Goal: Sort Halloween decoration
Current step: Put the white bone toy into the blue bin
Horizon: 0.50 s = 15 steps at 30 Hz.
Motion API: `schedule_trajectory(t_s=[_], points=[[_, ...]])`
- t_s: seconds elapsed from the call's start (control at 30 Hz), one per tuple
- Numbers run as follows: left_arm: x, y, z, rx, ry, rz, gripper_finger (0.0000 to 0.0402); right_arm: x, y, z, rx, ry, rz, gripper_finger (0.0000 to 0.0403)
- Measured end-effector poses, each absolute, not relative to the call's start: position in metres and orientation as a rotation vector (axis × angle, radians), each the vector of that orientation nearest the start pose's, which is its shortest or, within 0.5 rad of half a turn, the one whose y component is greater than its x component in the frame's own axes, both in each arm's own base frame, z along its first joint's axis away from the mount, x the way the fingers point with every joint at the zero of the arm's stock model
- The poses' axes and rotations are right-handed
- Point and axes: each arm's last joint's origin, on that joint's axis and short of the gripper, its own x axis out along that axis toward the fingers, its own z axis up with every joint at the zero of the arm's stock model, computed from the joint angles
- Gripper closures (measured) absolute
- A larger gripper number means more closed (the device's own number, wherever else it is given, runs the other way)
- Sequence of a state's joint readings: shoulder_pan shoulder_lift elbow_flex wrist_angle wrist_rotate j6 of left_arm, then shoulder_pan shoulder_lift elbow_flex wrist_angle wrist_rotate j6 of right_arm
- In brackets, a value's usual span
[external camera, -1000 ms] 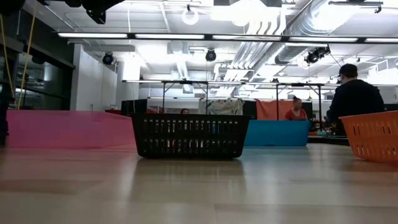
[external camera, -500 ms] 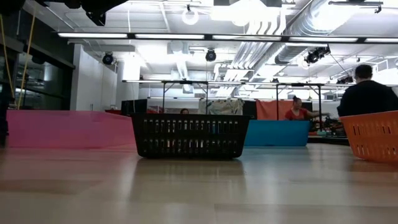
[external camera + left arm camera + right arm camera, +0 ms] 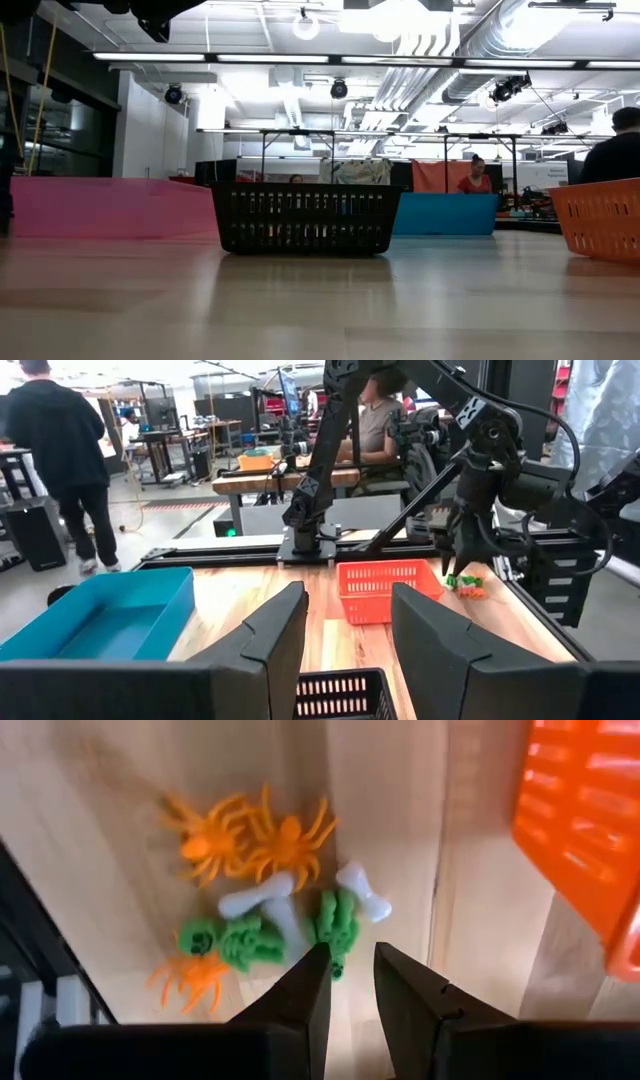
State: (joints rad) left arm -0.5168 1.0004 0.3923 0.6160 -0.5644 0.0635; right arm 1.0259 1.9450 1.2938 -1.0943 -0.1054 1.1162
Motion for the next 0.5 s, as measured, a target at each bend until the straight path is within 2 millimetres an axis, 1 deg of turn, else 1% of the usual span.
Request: schedule_trajectory(t_s=[0.17,0.27,0.4,0.5], points=[[0.1858,-0.0877,0.2338,0.060,0.011,0.048,0.0268,0.1680,0.2851,0.1532,-0.030,1.732,-0.146,0.0326],[0.1858,-0.0877,0.2338,0.060,0.011,0.048,0.0268,0.1692,0.2847,0.1532,-0.050,1.693,-0.153,0.0310],[0.1858,-0.0877,0.2338,0.060,0.011,0.048,0.0268,0.1704,0.2845,0.1531,-0.081,1.690,-0.114,0.0284],[0.1858,-0.0878,0.2337,0.061,0.012,0.047,0.0268,0.1703,0.2845,0.1531,-0.089,1.690,-0.108,0.0278]])
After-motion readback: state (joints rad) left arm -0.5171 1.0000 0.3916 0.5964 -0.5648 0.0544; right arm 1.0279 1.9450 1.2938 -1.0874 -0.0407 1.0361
